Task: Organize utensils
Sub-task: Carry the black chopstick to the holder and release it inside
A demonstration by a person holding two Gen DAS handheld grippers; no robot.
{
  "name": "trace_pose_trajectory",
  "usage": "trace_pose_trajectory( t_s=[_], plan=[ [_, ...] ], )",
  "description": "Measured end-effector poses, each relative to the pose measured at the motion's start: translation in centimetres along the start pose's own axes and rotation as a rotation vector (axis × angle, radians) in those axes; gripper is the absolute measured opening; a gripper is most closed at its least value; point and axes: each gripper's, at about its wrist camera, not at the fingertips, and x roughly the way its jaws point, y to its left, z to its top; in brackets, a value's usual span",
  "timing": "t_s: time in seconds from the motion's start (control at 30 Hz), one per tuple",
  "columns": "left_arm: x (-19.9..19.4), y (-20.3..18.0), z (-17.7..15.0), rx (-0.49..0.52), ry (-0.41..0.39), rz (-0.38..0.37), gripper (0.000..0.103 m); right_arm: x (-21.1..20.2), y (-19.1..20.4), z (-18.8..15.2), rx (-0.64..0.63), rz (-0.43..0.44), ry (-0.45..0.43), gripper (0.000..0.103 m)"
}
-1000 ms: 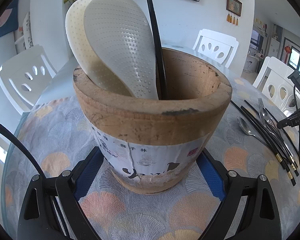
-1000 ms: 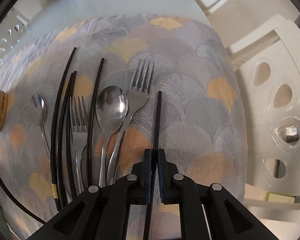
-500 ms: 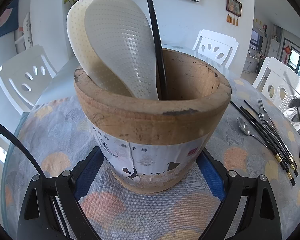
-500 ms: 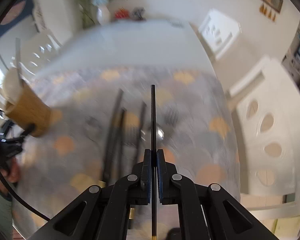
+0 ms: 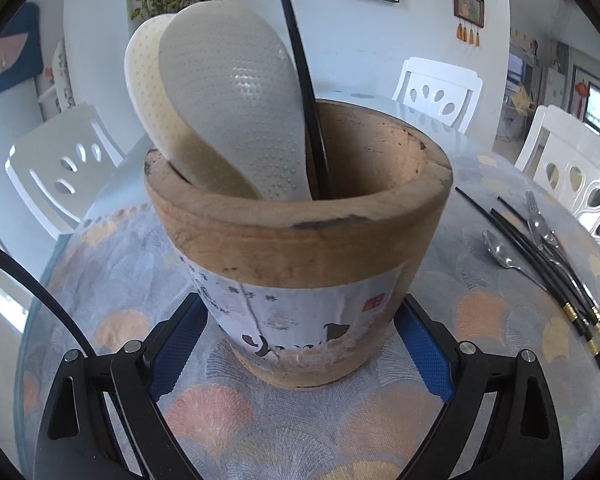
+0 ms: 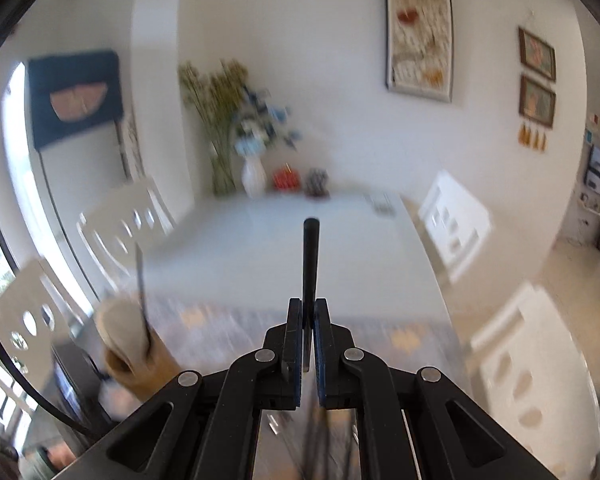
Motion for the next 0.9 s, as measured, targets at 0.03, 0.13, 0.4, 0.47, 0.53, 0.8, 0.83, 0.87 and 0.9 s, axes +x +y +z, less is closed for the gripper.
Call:
trace_pose_trajectory(
  t_s=[0.03, 0.13, 0.4, 0.47, 0.53, 0.8, 0.83, 0.87, 0.9],
  plan=[
    [0.0, 0.0, 0.0, 0.0, 0.0, -0.001, 0.094, -0.1, 0.5, 0.7, -0.005, 0.015, -0.018, 0.005],
    [0.1, 0.1, 0.0, -0.006, 0.001, 0.002, 0.095, -0.7, 2.6, 3.1, -0.022, 0.071, -0.078, 0.005],
    [0.1, -0.1, 0.1, 0.004, -0.008, 0.024, 0.095, -1.5, 8.2, 5.6, -0.084, 0.226, -0.134, 0.005],
    [0.1, -0.1, 0.1, 0.0, -0.008, 0.023, 0.095, -1.6, 9.4, 5.6, -0.099, 0.262, -0.137, 0.005],
    [0.1, -0.1, 0.0, 0.001, -0.01, 0.031, 0.095, -1.3, 10.1, 5.4, -0.104, 0.284, -0.134, 0.005],
    [-0.1, -0.3, -0.1, 0.001, -0.018, 0.039, 0.094, 0.9, 12.0, 4.4, -0.086, 0.381, -0.09, 0.005],
    [-0.2, -0.2, -0.1, 0.0, -0.019, 0.039, 0.094, 1.0, 12.3, 4.2, -0.088, 0.387, -0.084, 0.005],
    [-0.2, -0.2, -0.1, 0.002, -0.019, 0.04, 0.094, 1.4, 12.7, 4.1, -0.09, 0.399, -0.073, 0.005],
    [-0.2, -0.3, -0.1, 0.003, -0.02, 0.042, 0.094, 1.6, 12.9, 3.9, -0.092, 0.406, -0.066, 0.005]
  ],
)
